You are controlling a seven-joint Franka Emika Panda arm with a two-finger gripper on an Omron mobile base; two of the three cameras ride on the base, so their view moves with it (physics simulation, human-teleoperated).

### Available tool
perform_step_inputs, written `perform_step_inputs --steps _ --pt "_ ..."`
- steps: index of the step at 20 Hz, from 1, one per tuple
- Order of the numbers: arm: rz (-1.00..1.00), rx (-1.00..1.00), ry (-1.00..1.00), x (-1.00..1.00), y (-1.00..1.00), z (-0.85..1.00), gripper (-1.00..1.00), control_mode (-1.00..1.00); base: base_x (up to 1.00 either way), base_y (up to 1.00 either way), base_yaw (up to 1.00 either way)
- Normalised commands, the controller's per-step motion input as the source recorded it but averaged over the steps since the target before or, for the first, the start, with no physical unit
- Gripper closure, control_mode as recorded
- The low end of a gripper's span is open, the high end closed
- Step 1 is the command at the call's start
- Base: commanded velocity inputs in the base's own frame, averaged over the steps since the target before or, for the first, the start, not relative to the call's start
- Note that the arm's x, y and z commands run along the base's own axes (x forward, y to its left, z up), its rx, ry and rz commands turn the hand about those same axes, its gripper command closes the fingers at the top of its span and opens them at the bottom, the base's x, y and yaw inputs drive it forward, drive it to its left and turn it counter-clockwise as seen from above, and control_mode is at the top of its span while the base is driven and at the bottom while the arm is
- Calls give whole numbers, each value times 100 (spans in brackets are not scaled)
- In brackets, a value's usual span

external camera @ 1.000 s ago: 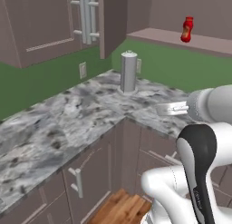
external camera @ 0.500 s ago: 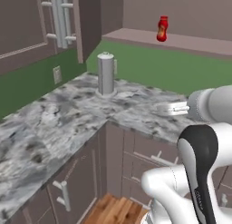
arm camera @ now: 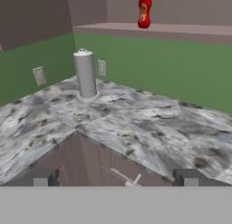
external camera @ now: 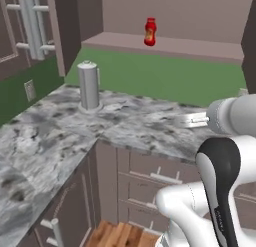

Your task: Move the ketchup and mayonnaise from the cabinet to the dining counter.

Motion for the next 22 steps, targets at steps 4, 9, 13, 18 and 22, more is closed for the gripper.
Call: perform_step_inputs --steps 4,9,13,18,22 --pt "0 0 0 0 0 0 -100 100 34 -1 -30" --pt "0 0 0 0 0 0 -100 100 55 0 -24" --pt "0 0 0 0 0 0 -100 100 70 0 -9" --pt "0 0 0 0 0 0 -100 100 63 7 -3" --pt "0 0 0 0 0 0 -100 100 59 22 -1"
